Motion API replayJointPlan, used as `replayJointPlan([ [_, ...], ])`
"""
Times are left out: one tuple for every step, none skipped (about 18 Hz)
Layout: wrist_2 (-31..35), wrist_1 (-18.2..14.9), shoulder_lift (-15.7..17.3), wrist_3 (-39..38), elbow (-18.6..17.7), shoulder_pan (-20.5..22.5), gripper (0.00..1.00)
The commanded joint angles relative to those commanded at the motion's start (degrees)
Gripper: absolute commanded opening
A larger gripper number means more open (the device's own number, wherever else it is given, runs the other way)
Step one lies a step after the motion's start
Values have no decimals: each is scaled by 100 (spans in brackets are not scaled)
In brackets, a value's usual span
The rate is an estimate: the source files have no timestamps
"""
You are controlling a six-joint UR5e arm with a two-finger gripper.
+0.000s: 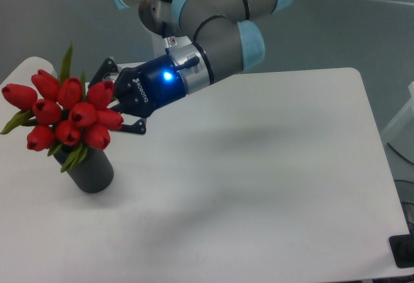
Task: Pick up the flowers from the vase
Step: 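Carry the tulip bunch away from the vase over the table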
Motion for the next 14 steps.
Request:
replayJointPlan([
  [0, 9, 0, 0, 36, 114, 8],
  [18, 35, -35, 9, 88, 220, 8],
  [35, 44, -87, 26, 167, 299, 8],
  [88, 44, -192, 52, 220, 378, 8],
  [210, 53, -298, 88, 255, 492, 8],
  [403, 53, -377, 88, 325, 632, 7],
  [666, 44, -474, 88, 413, 738, 7],
  [973, 44, -544, 70, 527, 774, 7],
  [1367, 35, -588, 18, 667, 774, 7],
  [1885, 9, -598, 9, 799, 775, 7],
  [2421, -17, -615, 9, 888, 766, 7],
  [2783, -26, -667, 9, 958, 748, 7],
  [2978, -26, -685, 9, 985, 739, 6],
  [3067, -26, -720, 9, 994, 739, 6],
])
